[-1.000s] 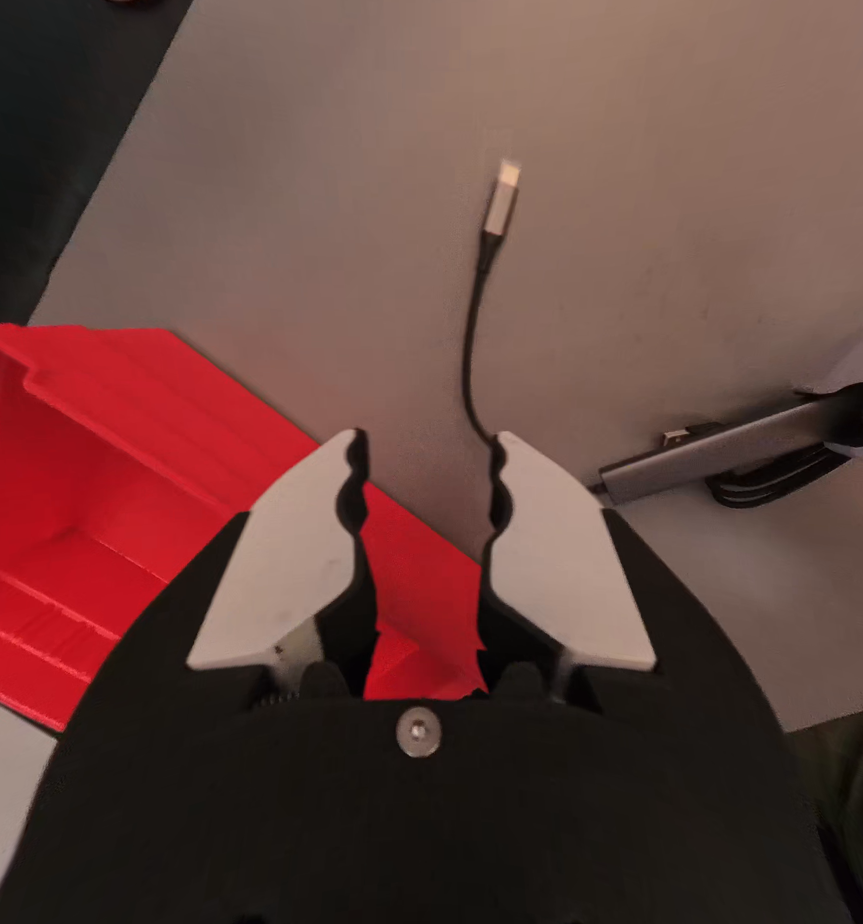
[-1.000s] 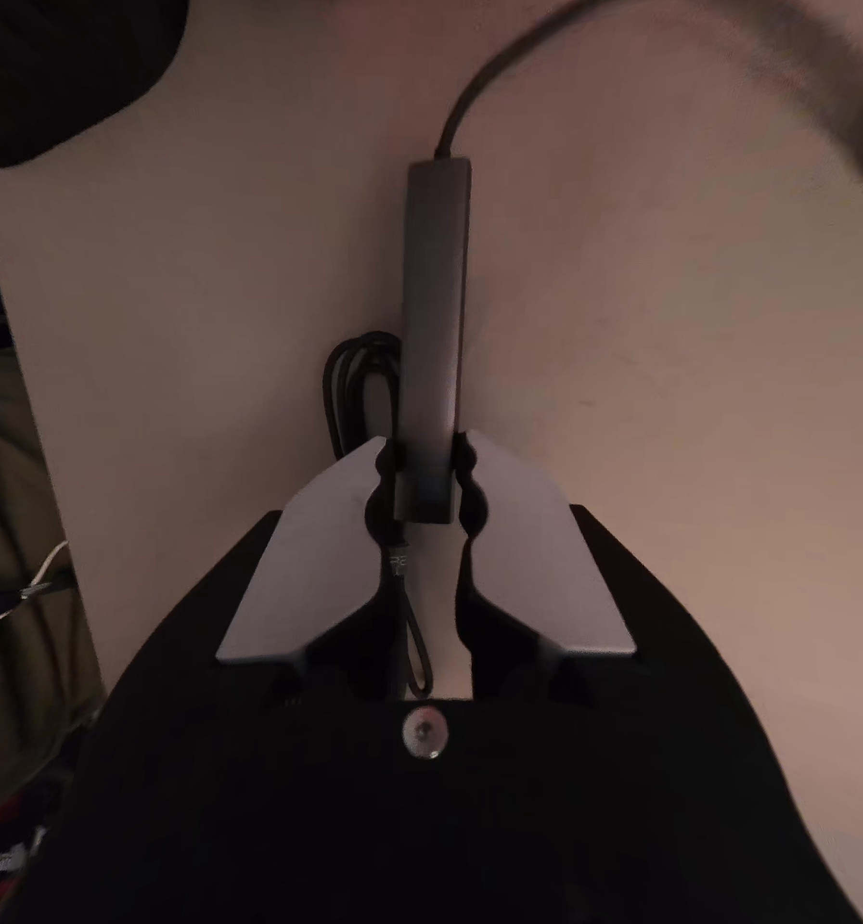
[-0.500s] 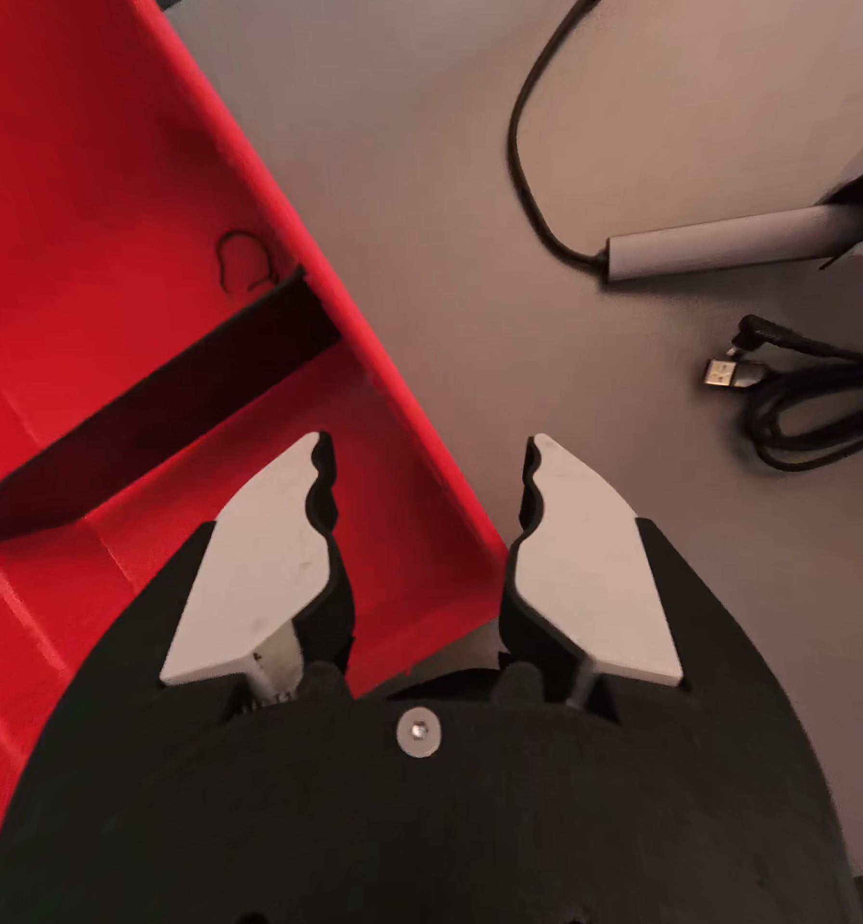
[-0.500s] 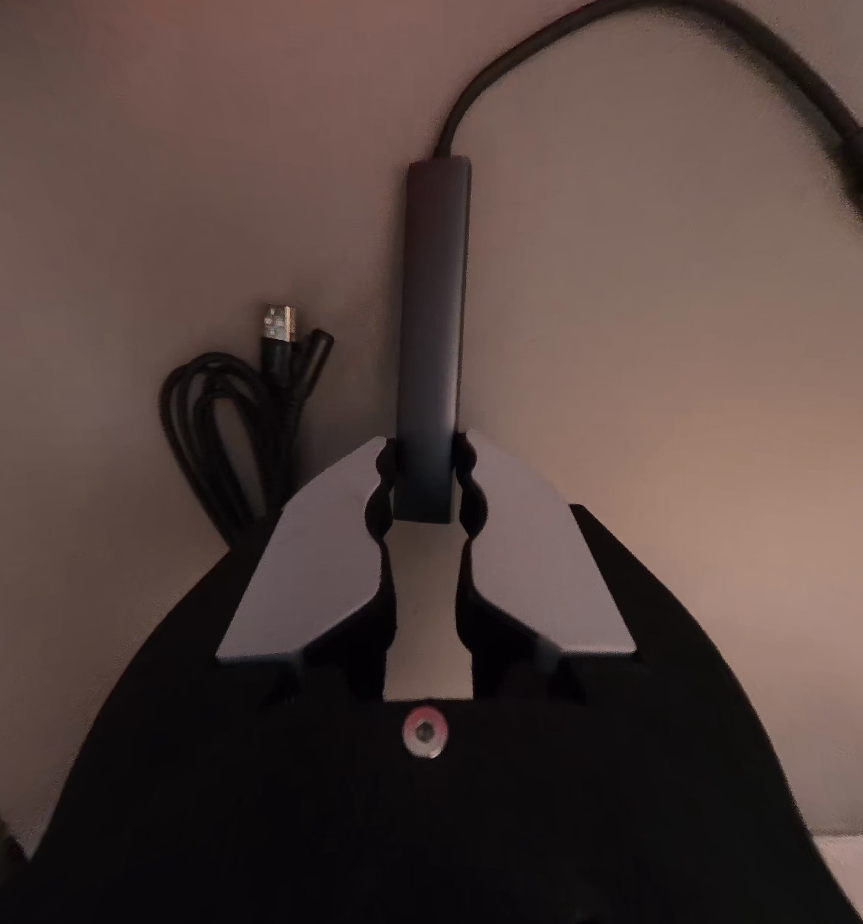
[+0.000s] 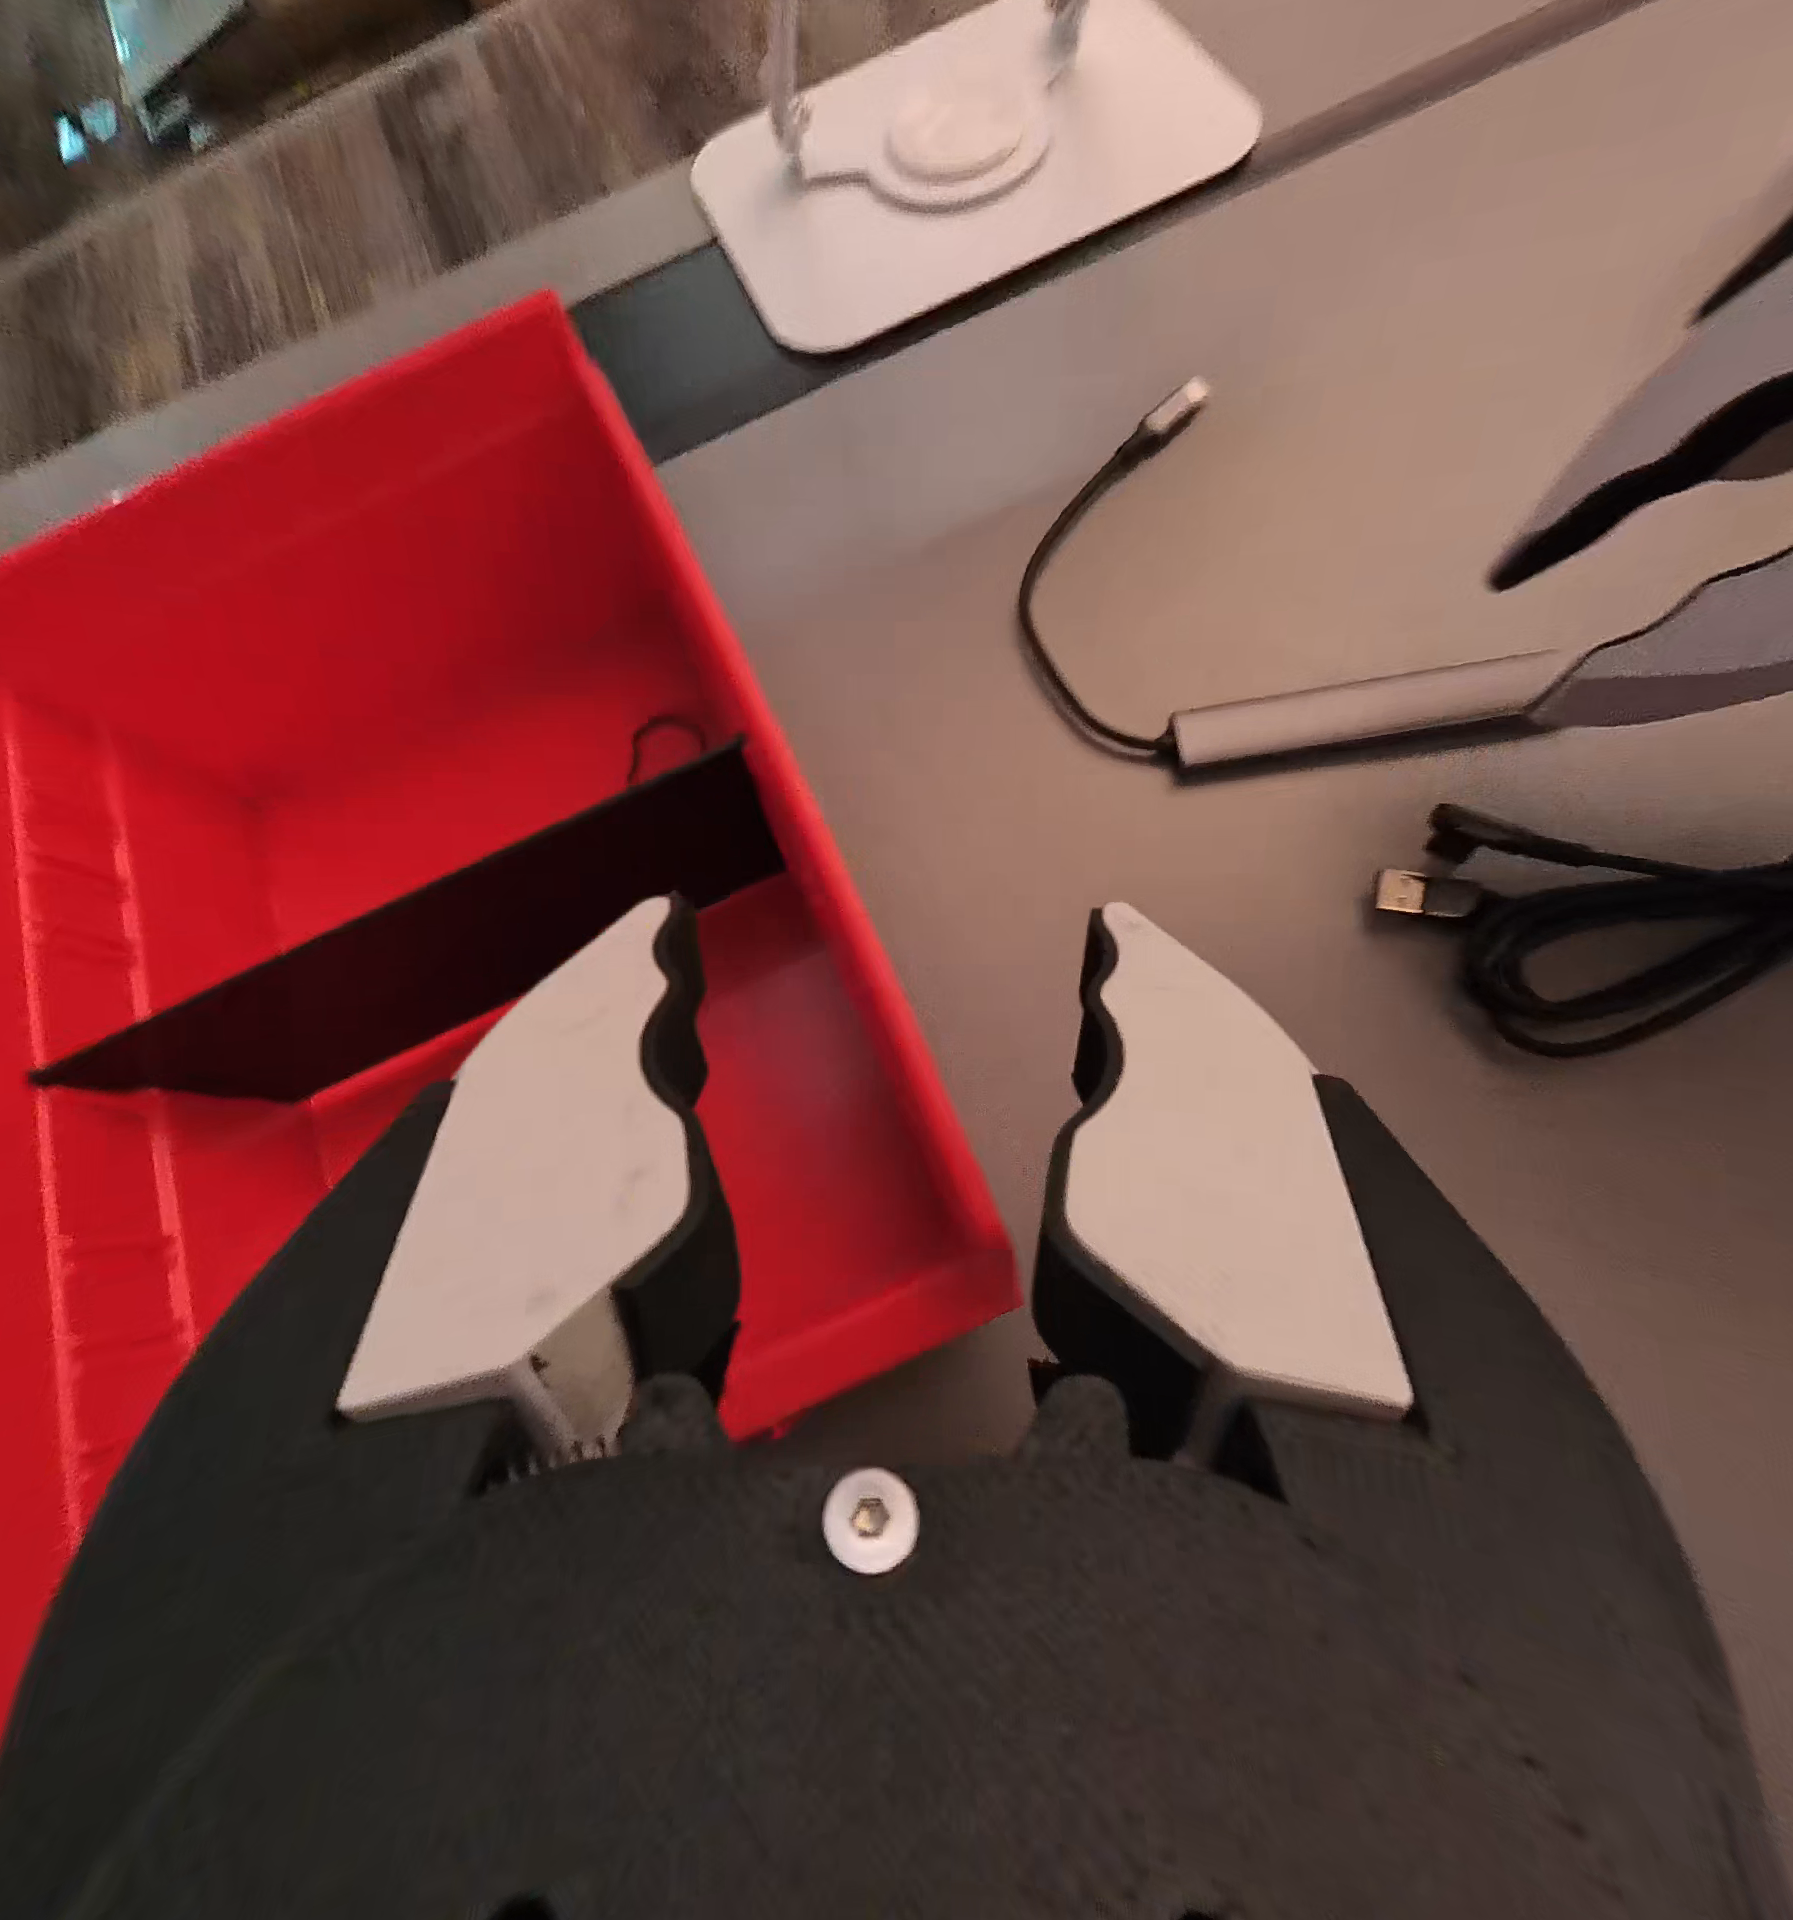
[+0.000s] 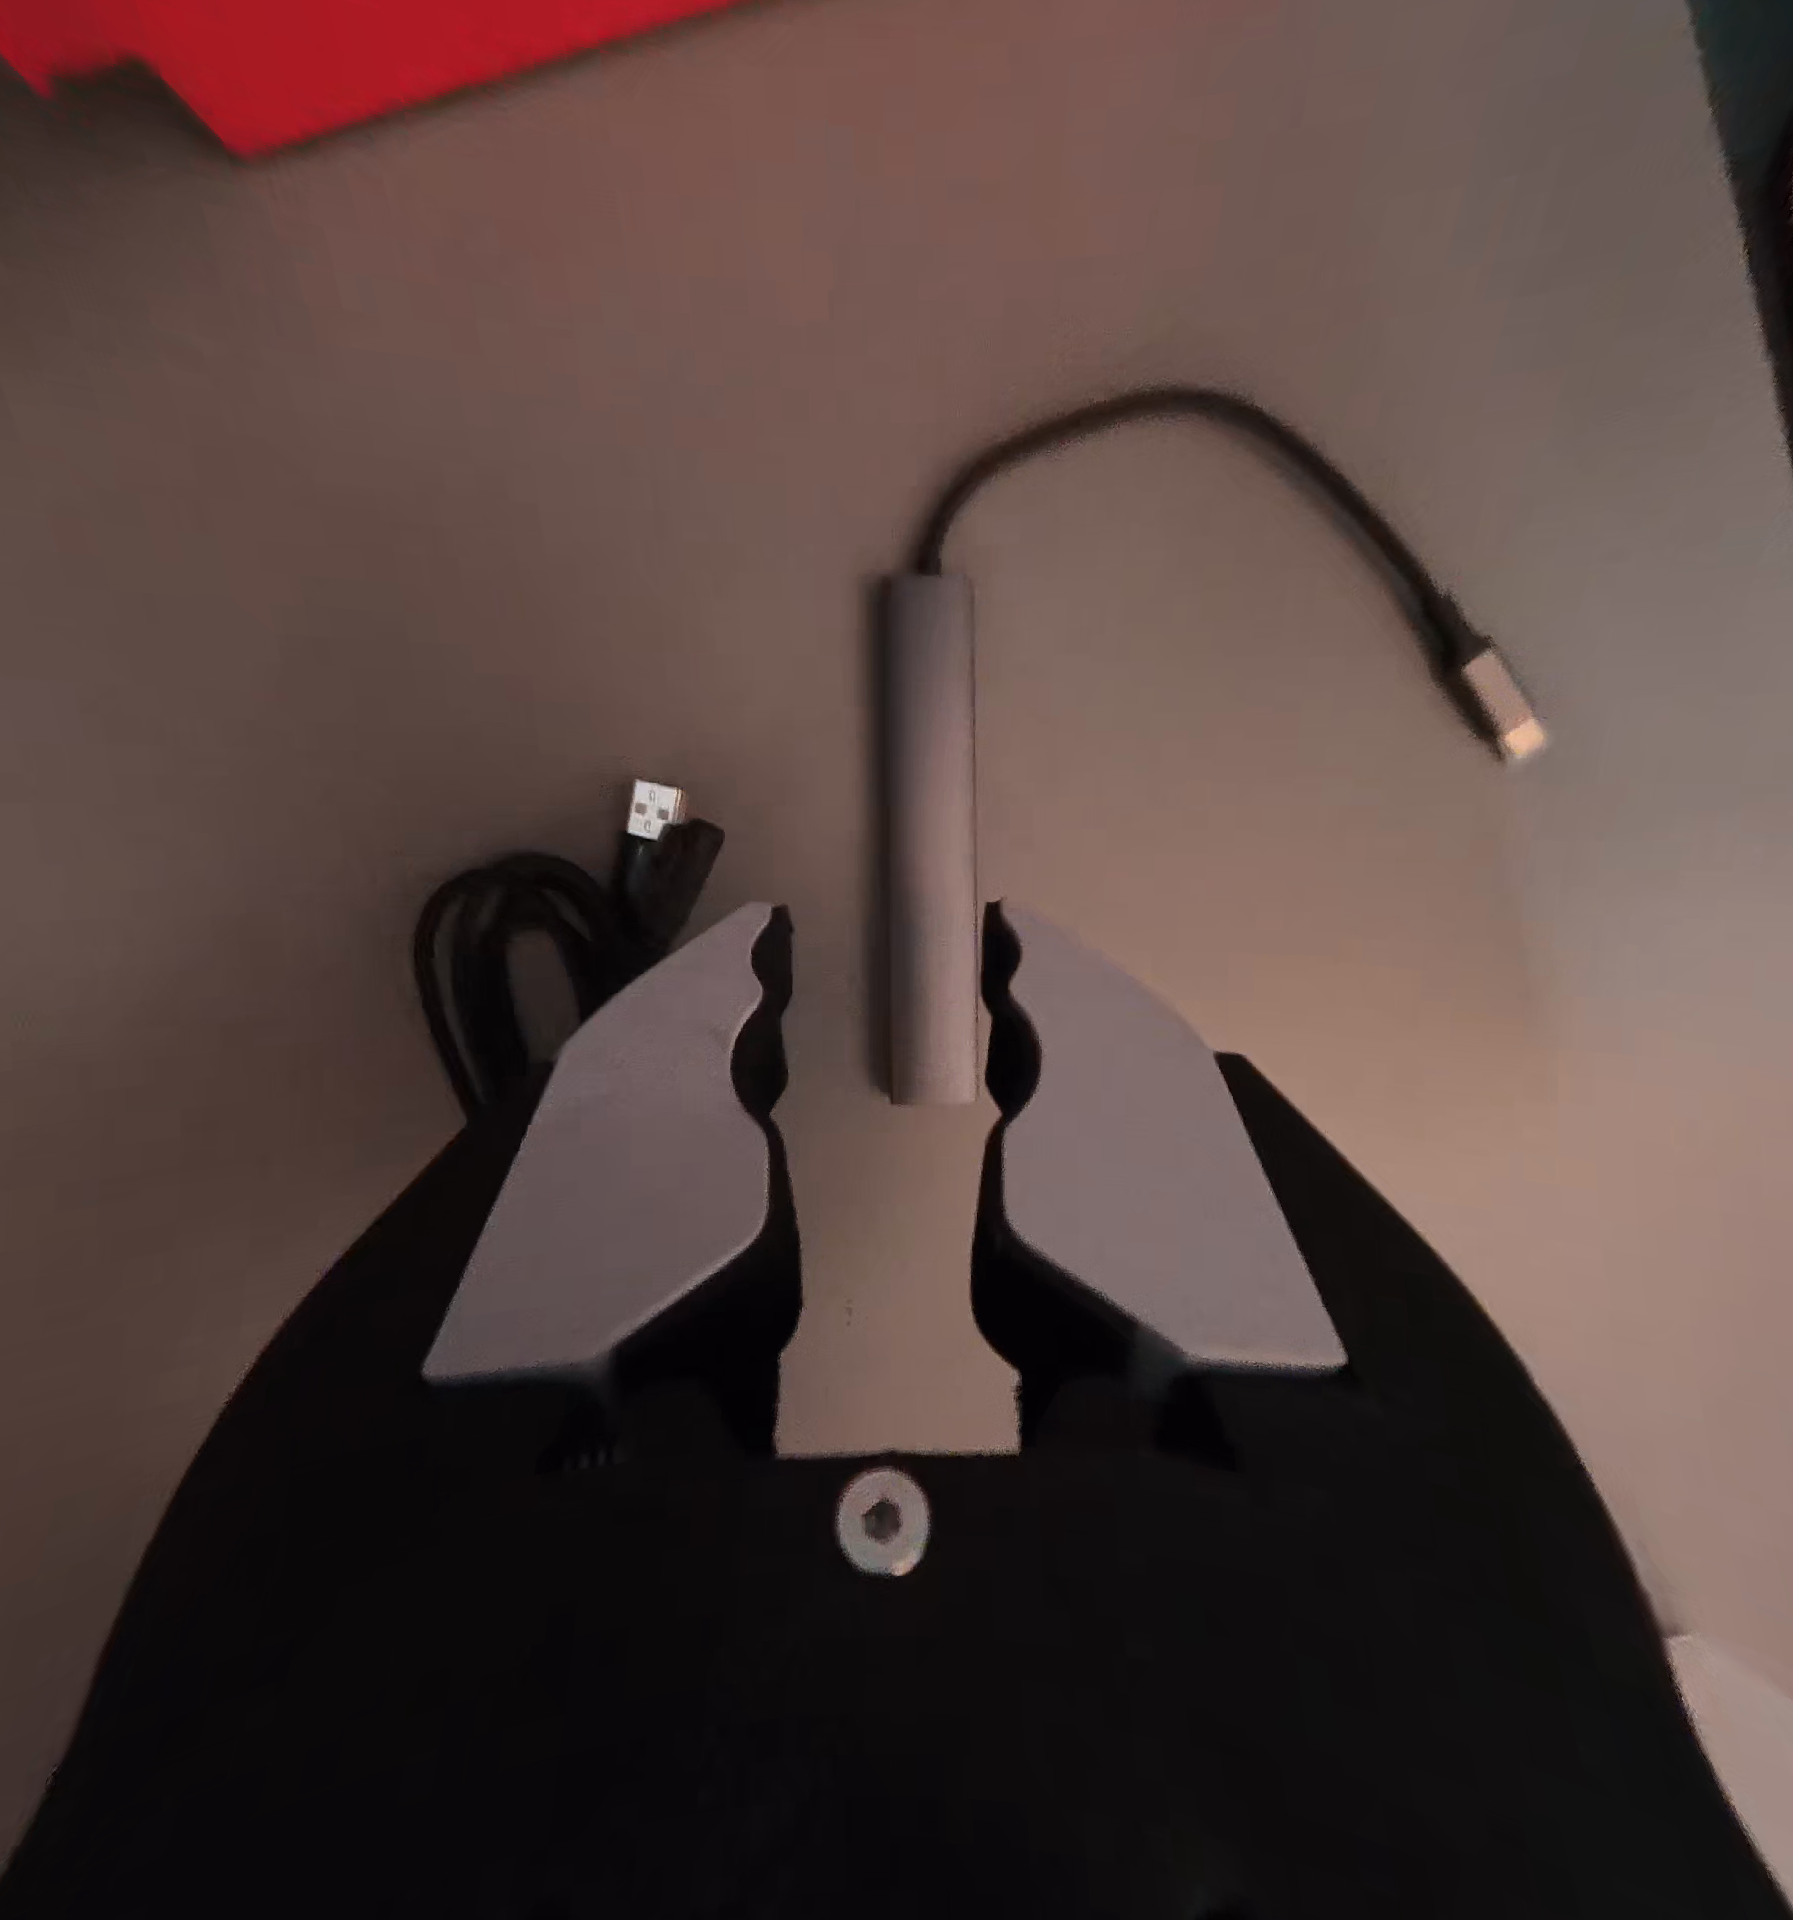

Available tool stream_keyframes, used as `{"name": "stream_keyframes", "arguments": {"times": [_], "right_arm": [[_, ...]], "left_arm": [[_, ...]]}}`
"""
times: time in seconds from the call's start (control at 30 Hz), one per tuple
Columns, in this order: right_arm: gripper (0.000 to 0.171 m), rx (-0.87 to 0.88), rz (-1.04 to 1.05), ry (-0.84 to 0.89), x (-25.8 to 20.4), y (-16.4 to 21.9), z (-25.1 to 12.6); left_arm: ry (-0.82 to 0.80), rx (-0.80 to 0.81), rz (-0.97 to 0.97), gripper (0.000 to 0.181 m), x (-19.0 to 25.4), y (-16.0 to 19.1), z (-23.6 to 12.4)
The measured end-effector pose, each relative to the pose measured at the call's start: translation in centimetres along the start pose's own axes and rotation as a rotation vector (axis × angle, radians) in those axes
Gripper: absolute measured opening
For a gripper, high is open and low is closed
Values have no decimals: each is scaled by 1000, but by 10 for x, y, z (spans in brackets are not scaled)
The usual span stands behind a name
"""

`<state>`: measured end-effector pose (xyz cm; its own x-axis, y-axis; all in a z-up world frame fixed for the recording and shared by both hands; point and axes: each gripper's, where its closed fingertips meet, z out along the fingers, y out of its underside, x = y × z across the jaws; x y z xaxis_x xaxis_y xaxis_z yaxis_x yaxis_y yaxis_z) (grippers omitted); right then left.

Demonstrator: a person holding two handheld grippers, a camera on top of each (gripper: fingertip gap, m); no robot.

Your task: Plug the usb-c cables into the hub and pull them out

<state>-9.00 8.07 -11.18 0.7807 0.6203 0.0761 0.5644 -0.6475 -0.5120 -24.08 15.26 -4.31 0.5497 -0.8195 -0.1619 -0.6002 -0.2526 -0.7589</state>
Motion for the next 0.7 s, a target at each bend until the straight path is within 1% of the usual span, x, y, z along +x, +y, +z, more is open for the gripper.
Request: {"name": "stream_keyframes", "arguments": {"times": [0.1, 0.17, 0.23, 0.3, 0.4, 0.47, 0.53, 0.63, 0.7], "right_arm": [[39, -42, -53, 75, 9, 7, 10], [40, -109, -51, 53, 8, 20, 21], [33, -120, -31, 29, 5, 23, 23], [27, -63, -10, -8, -1, 13, 15], [27, 40, 26, -129, -21, -5, 0], [32, 44, 75, -229, -36, -5, 2], [35, 17, 133, -308, -46, -2, 12], [32, -38, 226, -386, -52, 5, 24], [24, -37, 268, -434, -56, 5, 26]], "left_arm": [[48, 35, 48, 69, 19, -12, -3], [92, 49, 64, 69, 31, -18, -2], [114, 46, 93, 69, 40, -20, 0], [113, 48, 123, 69, 45, -20, 1], [144, 53, 128, 67, 53, -17, 2], [186, 57, 105, 66, 59, -16, 2], [219, 55, 85, 65, 63, -15, 2], [245, 44, 77, 64, 68, -14, 5], [265, 36, 84, 63, 74, -13, 9]]}}
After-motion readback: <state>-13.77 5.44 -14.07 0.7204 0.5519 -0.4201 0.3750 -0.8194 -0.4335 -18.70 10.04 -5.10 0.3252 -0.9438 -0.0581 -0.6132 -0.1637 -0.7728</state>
